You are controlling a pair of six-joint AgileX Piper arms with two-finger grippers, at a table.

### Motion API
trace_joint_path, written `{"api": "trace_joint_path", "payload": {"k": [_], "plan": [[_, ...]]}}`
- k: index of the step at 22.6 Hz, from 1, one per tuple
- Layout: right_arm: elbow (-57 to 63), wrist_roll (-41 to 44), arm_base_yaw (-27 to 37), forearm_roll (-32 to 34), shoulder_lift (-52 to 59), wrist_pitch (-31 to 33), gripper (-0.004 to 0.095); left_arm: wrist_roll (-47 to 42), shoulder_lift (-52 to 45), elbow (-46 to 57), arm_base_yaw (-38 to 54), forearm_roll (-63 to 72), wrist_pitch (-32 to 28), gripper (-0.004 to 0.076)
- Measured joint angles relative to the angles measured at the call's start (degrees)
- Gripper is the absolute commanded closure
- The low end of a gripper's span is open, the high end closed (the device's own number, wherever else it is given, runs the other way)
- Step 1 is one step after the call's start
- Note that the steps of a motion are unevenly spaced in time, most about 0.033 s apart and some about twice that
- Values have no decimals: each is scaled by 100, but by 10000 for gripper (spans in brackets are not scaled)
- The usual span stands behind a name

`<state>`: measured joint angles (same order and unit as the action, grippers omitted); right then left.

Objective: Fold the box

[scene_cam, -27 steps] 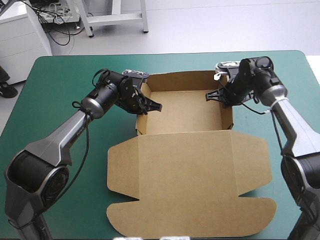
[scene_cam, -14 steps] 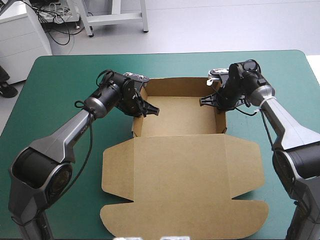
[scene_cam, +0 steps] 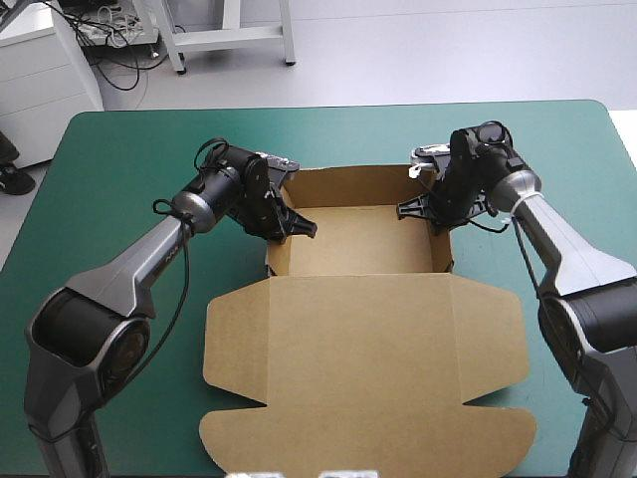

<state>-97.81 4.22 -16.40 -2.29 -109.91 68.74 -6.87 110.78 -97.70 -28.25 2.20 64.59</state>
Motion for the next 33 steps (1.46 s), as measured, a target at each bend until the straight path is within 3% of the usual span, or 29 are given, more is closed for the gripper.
{"api": "trace_joint_path", "payload": {"k": [5,6,8,17,19,21,23,24,30,33], "plan": [[0,-69,-4,-18,0,97,293,52,0,-177,24,0,24,329],[0,-76,-4,-18,0,104,170,52,0,-250,31,0,70,325],[0,-81,-11,59,0,131,99,52,1,-497,83,-6,331,325],[-213,-115,6,66,397,169,102,205,-181,-856,216,-108,631,331],[-345,-122,8,66,659,189,102,223,-420,-856,216,-350,650,389],[-467,-184,8,61,934,208,102,248,-750,-858,216,-652,664,505],[-512,-265,8,61,1154,236,102,308,-1144,-858,216,-886,675,706],[-523,-278,8,61,1250,240,102,348,-1382,-858,216,-970,686,748],[-523,-292,13,23,1343,265,102,687,-2424,-795,216,-972,744,756],[-523,-292,13,-20,1343,265,102,761,-3032,-275,216,-918,744,756]]}}
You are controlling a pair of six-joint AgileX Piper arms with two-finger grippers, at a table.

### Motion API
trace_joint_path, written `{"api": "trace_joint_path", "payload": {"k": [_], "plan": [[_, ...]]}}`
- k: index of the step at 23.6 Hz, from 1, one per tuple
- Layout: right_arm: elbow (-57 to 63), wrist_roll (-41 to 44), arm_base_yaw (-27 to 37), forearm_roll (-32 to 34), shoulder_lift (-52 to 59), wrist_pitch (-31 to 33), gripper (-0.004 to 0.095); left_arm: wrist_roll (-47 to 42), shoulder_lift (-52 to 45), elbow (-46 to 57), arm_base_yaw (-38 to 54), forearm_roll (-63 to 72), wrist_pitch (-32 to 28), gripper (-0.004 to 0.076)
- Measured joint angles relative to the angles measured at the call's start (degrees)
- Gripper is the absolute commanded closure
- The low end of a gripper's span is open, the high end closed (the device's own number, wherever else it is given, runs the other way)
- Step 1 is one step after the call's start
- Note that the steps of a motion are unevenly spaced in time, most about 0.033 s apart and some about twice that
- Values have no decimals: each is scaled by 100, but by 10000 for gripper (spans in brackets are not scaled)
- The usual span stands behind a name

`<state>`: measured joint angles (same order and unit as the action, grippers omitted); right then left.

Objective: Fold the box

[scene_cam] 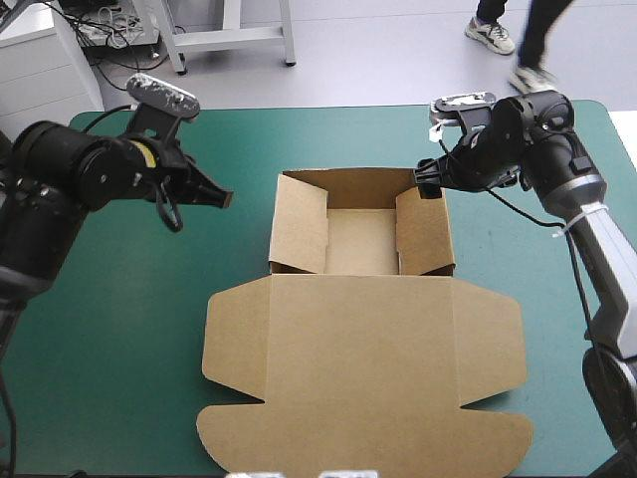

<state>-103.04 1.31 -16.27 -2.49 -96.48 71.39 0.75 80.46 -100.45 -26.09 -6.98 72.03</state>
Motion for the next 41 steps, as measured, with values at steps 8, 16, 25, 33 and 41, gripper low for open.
{"api": "trace_joint_path", "payload": {"k": [8,16,25,33,41], "plan": [[0,92,0,-21,-417,0,102,24,-1677,2812,0,0,0,756],[0,193,220,-237,-1536,-59,419,-468,-3782,5407,0,15,-74,756],[-25,79,220,-201,-1811,-103,931,-621,-4497,5471,0,-181,-101,756],[-785,-797,354,331,-1811,-53,931,-634,-4503,5476,0,-193,-101,756],[-1676,-1076,1243,478,-1811,-31,931,-634,-4503,5481,0,-198,-101,756]]}}
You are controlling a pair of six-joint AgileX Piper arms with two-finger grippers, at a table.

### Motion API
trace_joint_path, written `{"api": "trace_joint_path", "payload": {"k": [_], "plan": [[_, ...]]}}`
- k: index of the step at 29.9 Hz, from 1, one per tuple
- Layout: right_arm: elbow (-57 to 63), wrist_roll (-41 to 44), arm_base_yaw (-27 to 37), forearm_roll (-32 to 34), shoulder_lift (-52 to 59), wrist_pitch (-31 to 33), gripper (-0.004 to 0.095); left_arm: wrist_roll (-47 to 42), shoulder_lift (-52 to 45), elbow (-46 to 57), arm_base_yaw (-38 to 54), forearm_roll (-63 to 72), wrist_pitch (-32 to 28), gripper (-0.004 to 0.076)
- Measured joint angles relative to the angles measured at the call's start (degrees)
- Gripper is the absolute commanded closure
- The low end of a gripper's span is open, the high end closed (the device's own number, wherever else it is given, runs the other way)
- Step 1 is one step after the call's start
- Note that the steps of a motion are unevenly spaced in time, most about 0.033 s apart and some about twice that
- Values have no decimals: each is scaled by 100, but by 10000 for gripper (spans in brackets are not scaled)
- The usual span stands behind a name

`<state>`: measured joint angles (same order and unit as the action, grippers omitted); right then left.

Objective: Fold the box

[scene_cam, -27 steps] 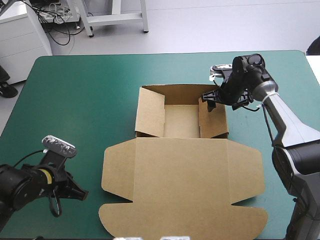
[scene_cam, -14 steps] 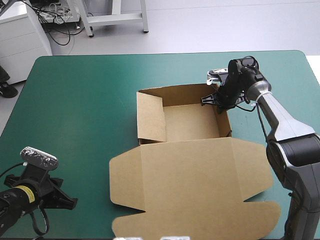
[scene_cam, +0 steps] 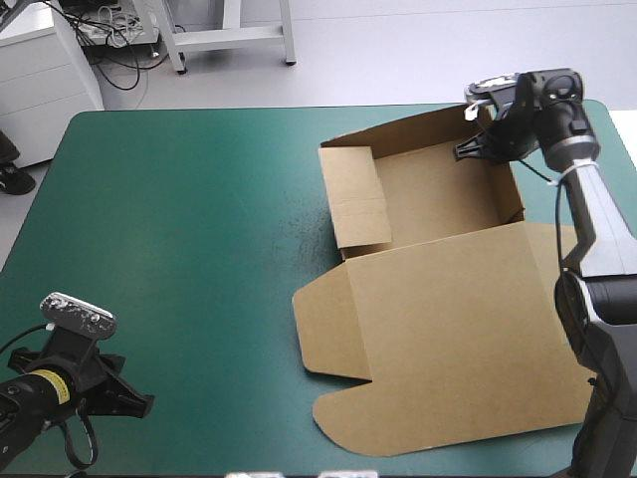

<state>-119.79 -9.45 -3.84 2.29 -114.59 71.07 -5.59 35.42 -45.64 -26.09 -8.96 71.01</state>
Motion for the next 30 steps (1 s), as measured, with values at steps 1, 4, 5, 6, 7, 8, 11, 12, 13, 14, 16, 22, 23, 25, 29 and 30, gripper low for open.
{"api": "trace_joint_path", "payload": {"k": [1,4,5,6,7,8,11,12,13,14,16,22,23,25,29,30], "plan": [[-46,0,171,0,0,0,931,0,0,0,0,0,0,756],[-88,-5,698,-6,0,19,931,0,0,0,0,0,0,756],[-88,-5,897,-6,0,18,931,0,0,6,0,0,0,756],[-88,-5,1094,10,0,25,931,0,0,6,0,0,6,756],[-88,-5,1290,32,0,32,931,0,0,6,0,-2,6,756],[-88,-5,1443,49,0,32,931,0,0,6,0,-2,10,756],[-88,-5,1943,55,0,32,927,0,0,6,0,-14,22,756],[-88,-5,2104,43,0,32,927,0,0,6,0,-20,22,756],[-88,-5,2256,36,-6,32,927,0,0,6,0,-25,22,756],[-88,-5,2399,36,-6,32,927,0,0,6,0,-25,22,756],[-88,-5,2655,-4,-34,32,909,0,0,6,0,-25,42,756],[-88,-116,3118,-374,-151,32,624,0,0,6,0,-25,67,756],[-88,-116,3155,-409,-165,26,530,0,0,6,0,-26,67,756],[-88,-116,3186,-462,-182,11,340,0,0,6,0,-26,78,756],[-88,-87,3202,-493,-181,-92,18,0,0,6,0,-26,83,756],[-88,-67,3202,-506,-181,-94,-8,0,0,6,0,-26,83,756]]}}
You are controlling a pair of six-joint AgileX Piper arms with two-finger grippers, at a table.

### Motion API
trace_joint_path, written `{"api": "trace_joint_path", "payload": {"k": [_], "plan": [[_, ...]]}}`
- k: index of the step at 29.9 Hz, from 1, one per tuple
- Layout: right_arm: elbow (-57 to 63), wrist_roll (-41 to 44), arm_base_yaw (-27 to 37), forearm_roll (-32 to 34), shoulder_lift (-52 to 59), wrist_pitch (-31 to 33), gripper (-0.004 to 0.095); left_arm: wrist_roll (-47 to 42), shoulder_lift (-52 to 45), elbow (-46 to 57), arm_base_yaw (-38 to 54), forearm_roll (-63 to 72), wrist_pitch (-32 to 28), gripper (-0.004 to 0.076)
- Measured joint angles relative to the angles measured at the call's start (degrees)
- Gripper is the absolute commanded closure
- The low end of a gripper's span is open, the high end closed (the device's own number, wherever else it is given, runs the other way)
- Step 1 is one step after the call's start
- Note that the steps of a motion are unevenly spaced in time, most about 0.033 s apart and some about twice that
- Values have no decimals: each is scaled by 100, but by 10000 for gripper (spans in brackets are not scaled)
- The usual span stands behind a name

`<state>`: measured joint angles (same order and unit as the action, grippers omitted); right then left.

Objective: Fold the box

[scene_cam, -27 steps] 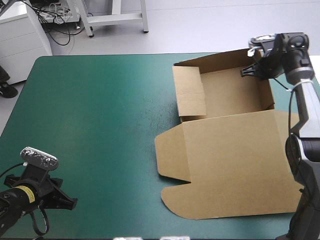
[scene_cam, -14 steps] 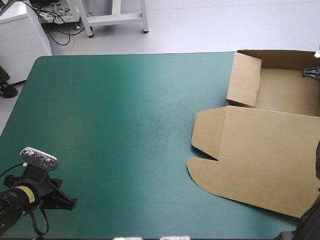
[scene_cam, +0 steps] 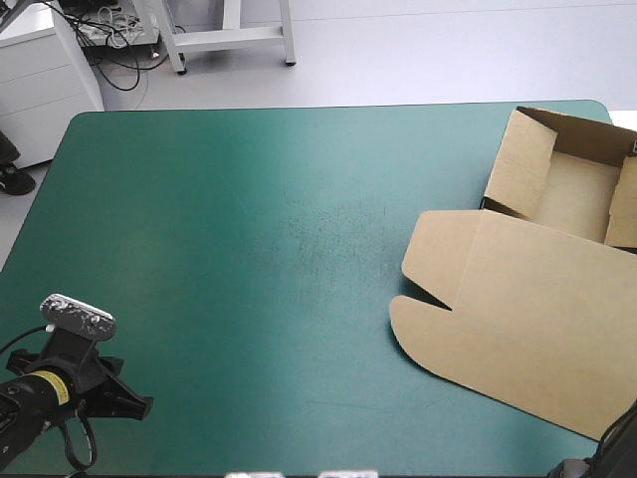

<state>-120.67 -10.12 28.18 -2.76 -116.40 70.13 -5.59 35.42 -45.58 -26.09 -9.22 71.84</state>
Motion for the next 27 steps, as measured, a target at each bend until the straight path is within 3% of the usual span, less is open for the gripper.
{"api": "trace_joint_path", "payload": {"k": [8,11,18,23,27], "plan": [[-1,46,0,-24,18,98,-3,0,0,0,0,0,0,756],[-1,60,4,-79,100,125,128,0,0,0,0,0,0,756],[-1,19,4,-780,599,125,911,0,0,0,0,-18,0,756],[176,-55,-6,-1446,1148,125,922,0,0,6,0,-18,0,756],[836,-287,-193,-1563,1780,125,921,0,0,22,0,-18,-33,756]]}}
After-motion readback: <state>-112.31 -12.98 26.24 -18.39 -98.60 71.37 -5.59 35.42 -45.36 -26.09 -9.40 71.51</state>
